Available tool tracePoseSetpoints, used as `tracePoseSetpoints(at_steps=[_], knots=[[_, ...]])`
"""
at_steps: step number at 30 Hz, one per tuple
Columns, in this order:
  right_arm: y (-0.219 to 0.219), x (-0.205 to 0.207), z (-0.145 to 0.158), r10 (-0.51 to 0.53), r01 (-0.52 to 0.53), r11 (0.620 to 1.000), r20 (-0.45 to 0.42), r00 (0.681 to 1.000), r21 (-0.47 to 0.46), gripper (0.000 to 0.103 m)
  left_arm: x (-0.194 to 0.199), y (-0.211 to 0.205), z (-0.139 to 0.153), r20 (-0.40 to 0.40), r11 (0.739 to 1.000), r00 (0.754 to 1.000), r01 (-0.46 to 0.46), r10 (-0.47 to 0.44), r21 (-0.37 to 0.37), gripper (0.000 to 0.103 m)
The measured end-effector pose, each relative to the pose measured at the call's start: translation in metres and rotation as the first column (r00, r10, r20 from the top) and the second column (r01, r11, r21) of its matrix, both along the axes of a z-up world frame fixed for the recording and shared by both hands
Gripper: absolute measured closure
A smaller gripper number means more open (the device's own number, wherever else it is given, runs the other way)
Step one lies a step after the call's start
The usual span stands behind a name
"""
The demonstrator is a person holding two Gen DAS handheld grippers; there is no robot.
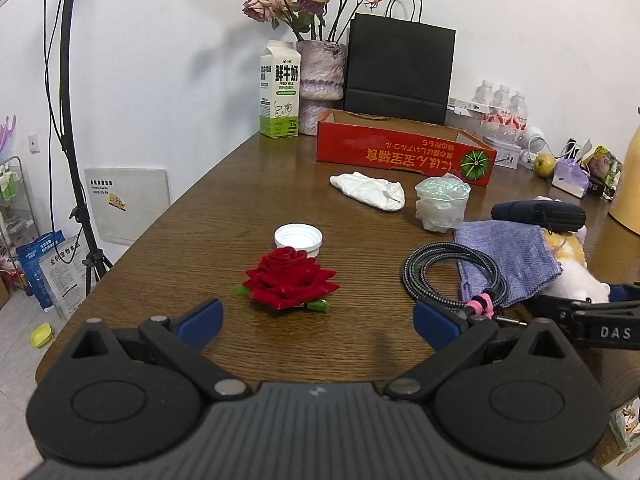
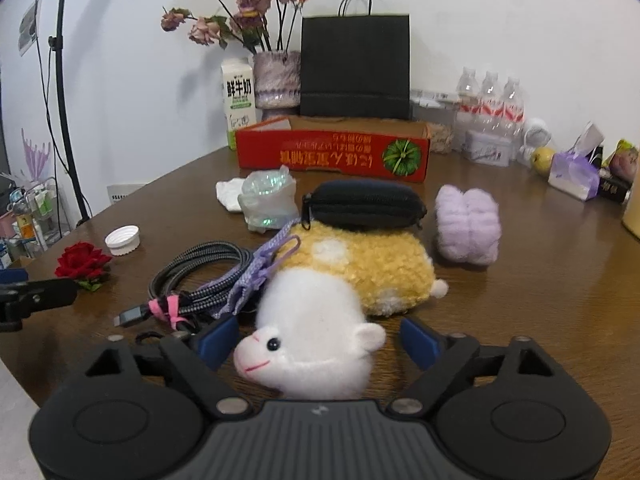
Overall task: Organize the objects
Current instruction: 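Grasp the red rose with the left tool while the right tool grasps the white plush sheep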
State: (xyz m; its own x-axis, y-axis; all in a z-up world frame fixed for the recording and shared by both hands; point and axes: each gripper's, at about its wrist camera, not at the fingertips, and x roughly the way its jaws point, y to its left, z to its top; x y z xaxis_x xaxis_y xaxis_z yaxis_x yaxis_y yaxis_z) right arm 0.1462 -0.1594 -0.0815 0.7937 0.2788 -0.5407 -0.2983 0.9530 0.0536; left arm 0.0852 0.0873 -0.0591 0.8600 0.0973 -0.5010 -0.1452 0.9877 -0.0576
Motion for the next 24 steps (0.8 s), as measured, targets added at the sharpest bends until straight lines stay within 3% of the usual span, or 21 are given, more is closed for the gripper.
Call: tracePoseSetpoints(at_steps=[3,5,20,23,24], knots=[[-0.002,0.005,-0.002,0.006,-0.005,1.0,-0.015,1.0,0.027,0.028,0.005,0.001,0.0,-0.006,1.0,1.0,-0.003,0.003,0.005,0.0],[-0.002,0.008,-0.003,0.015,-0.014,0.999,-0.021,1.0,0.037,0.04,0.01,0.002,-0.001,-0.015,1.0,1.0,-0.005,0.005,0.005,0.0],[-0.014,0.002,-0.007,0.019,-0.018,0.995,0.0,1.0,0.1,0.046,0.052,0.003,-0.008,-0.02,0.998,0.997,-0.069,0.069,-0.009,0.0],[-0.015,0.002,-0.007,0.019,-0.019,0.994,0.001,1.0,0.104,0.046,0.061,0.002,-0.012,-0.042,0.997,0.996,-0.077,0.076,-0.011,0.013],[-0.015,0.002,-0.007,0.02,-0.02,0.994,0.001,1.0,0.105,0.046,0.064,0.003,-0.014,-0.057,0.997,0.995,-0.079,0.077,-0.023,0.025]])
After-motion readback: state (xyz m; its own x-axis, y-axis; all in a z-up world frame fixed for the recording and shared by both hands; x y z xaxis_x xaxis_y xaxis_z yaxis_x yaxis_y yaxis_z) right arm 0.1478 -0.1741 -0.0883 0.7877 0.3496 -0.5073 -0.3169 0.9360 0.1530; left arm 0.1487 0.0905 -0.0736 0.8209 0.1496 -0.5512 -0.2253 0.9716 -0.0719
